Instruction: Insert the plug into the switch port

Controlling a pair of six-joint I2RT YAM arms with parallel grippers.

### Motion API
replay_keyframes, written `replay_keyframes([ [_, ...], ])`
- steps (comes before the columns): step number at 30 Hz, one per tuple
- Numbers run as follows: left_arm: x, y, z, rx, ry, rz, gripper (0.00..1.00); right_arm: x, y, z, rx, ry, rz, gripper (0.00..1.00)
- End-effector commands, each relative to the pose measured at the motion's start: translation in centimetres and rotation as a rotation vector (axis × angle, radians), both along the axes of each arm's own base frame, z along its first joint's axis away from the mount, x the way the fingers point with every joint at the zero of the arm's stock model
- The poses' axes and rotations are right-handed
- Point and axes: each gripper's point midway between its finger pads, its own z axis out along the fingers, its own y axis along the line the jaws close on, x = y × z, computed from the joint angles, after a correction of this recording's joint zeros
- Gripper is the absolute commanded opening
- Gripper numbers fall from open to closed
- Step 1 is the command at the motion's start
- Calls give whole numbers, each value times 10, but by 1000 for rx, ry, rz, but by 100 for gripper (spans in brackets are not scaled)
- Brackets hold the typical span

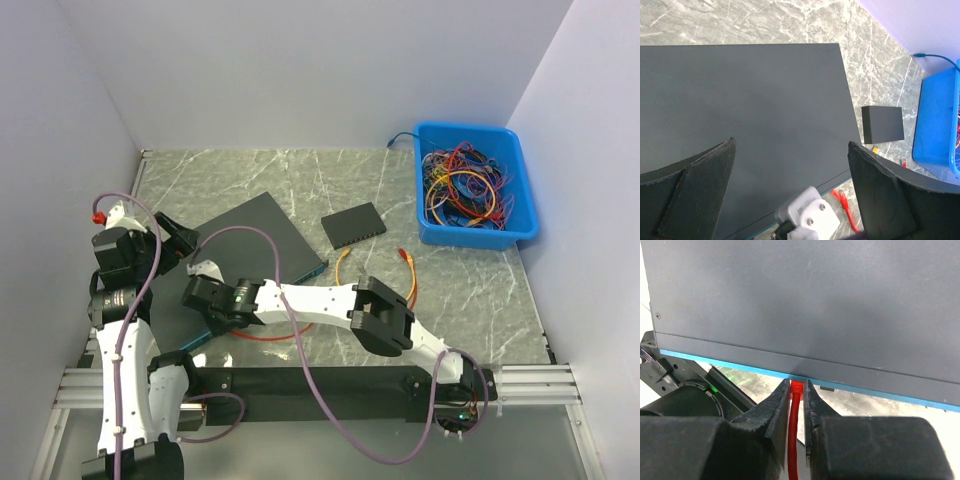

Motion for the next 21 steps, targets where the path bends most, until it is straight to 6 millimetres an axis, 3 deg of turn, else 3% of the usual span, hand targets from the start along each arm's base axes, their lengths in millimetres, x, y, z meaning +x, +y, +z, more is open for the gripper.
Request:
replay_keyframes([
  [1,0,3,7,25,-31,8,99,69,47,38,253,-152,-149,0],
  [9,-2,4,9,30,-40,17,99,63,27,12,220,-129,-170,0],
  [10,-2,5,9,31,-40,20,99,61,23,12,219,-127,-169,0],
  [11,-2,4,9,30,-42,17,99,60,20,24,241,-131,-175,0],
  [12,-2,4,9,31,-41,18,99,58,9,13,222,-131,-180,0],
  [16,-2,3,9,30,-42,12,99,52,-24,18,214,-154,-203,0],
  [17,-2,4,10,33,-48,15,99,51,-32,36,246,-161,-210,0],
  [18,-2,4,10,33,-52,17,99,49,-48,25,221,-164,-219,0],
  [19,-2,3,10,32,-51,12,99,49,-57,27,222,-176,-231,0],
  [20,-1,2,10,30,-52,3,99,48,-66,44,255,-187,-241,0],
  [21,-1,2,10,31,-53,-1,99,45,-84,31,225,-191,-250,0],
])
